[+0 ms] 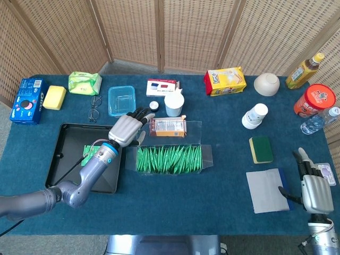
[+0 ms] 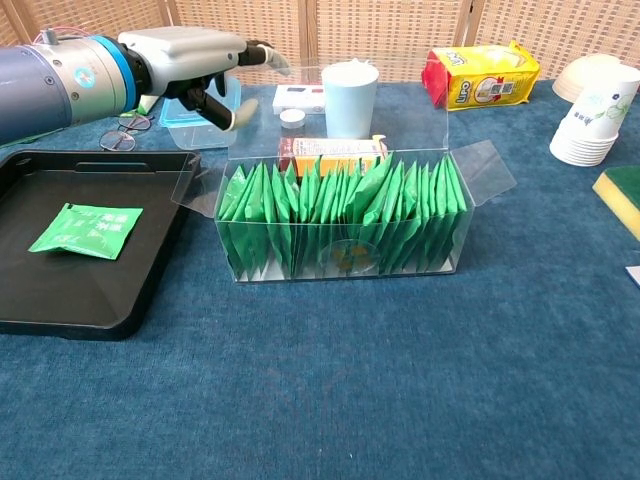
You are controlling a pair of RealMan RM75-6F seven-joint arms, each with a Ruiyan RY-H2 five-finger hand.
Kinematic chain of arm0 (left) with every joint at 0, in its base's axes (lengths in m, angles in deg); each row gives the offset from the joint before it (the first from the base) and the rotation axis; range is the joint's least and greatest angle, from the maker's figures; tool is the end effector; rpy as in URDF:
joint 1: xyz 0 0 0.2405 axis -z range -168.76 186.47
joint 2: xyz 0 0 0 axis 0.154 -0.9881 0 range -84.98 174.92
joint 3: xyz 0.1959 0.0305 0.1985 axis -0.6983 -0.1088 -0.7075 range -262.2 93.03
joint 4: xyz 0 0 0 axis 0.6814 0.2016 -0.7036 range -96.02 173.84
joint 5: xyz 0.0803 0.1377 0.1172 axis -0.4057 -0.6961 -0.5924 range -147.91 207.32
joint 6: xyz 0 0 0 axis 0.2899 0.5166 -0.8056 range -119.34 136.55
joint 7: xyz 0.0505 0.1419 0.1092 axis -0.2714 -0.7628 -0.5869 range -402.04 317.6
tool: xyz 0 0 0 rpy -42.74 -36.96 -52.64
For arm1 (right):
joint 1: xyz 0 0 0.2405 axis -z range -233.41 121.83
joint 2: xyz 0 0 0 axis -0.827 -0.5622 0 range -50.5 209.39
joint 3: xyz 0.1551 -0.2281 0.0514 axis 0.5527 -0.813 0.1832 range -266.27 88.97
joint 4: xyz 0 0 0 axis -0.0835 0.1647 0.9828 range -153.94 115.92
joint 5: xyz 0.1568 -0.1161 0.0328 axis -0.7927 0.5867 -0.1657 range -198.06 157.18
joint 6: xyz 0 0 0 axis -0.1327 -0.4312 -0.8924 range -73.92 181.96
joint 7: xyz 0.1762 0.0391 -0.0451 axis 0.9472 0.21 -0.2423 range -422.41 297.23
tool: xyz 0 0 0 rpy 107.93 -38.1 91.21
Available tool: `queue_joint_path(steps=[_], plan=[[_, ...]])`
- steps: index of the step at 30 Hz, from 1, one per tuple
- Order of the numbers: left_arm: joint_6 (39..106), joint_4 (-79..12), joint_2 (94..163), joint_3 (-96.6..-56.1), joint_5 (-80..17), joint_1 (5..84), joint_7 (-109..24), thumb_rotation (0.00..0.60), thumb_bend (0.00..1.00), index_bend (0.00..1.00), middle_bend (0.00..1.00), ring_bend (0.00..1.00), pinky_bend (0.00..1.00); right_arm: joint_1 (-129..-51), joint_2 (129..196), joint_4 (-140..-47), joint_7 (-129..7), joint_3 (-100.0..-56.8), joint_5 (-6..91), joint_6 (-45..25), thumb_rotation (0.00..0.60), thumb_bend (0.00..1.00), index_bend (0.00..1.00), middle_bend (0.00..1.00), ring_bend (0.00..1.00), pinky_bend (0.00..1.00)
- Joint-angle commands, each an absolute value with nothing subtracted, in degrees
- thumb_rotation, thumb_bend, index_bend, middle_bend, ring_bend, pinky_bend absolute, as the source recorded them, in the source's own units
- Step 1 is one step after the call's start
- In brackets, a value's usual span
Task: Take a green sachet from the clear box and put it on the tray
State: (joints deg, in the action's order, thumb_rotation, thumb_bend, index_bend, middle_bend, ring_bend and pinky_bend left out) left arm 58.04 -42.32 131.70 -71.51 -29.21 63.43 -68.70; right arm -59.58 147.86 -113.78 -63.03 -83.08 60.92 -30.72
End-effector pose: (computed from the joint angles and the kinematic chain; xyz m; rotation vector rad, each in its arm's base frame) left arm -0.0890 0.4472 -0.0049 -1.9716 -0.6973 -0.8954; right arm -0.3286 -0.2254 0.1636 1.2517 -1.0074 0.9611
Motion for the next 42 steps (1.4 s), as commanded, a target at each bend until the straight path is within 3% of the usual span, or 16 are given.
queue_joint_path(steps=[1,7,11,17,22,26,35,42], plan=[[59.3,-44.3,130.6,-71.5,-27.9,63.5,-69.4,0.452,0.6,0.08,0.03,0.0,0.27,-59.7,148.2,-113.5,-62.9,-83.3,61.2,-30.5,0.6,0.2,0.0,0.02,0.11,0.2],[63.7,-51.2,125.3,-71.8,-32.1,60.6,-67.1,0.447,0.6,0.08,0.03,0.0,0.27,-59.7,147.6,-113.8,-63.0,-82.9,61.6,-31.0,0.6,0.2,0.0,0.02,0.11,0.2],[65.4,-56.5,121.6,-72.0,-33.3,58.6,-65.0,0.395,0.59,0.08,0.03,0.0,0.27,-59.7,147.5,-113.9,-62.9,-82.8,61.5,-30.9,0.6,0.2,0.0,0.02,0.11,0.2],[69.3,-61.3,116.5,-73.3,-39.7,55.5,-62.5,0.363,0.59,0.1,0.02,0.0,0.26,-60.0,147.6,-114.1,-63.2,-82.9,61.8,-30.7,0.6,0.2,0.0,0.02,0.11,0.2],[70.8,-65.1,109.7,-75.9,-48.6,53.0,-58.0,0.391,0.59,0.13,0.0,0.0,0.24,-60.0,147.3,-114.6,-63.8,-82.7,61.5,-30.6,0.6,0.2,0.0,0.02,0.11,0.2],[73.0,-66.0,106.2,-77.9,-55.8,51.4,-55.5,0.461,0.56,0.13,0.0,0.0,0.23,-60.5,147.3,-115.0,-64.3,-82.5,61.2,-29.9,0.6,0.2,0.0,0.02,0.11,0.2],[68.8,-68.1,101.9,-82.3,-68.2,53.3,-49.4,0.468,0.43,0.16,0.0,0.0,0.22,-61.5,147.4,-116.0,-65.8,-82.5,61.6,-28.9,0.6,0.2,0.0,0.03,0.11,0.2],[59.8,-63.5,108.7,-80.2,-67.3,59.3,-52.7,0.53,0.42,0.19,0.0,0.0,0.22,-61.7,147.7,-116.4,-66.8,-82.8,61.9,-28.8,0.6,0.2,0.0,0.02,0.11,0.2]])
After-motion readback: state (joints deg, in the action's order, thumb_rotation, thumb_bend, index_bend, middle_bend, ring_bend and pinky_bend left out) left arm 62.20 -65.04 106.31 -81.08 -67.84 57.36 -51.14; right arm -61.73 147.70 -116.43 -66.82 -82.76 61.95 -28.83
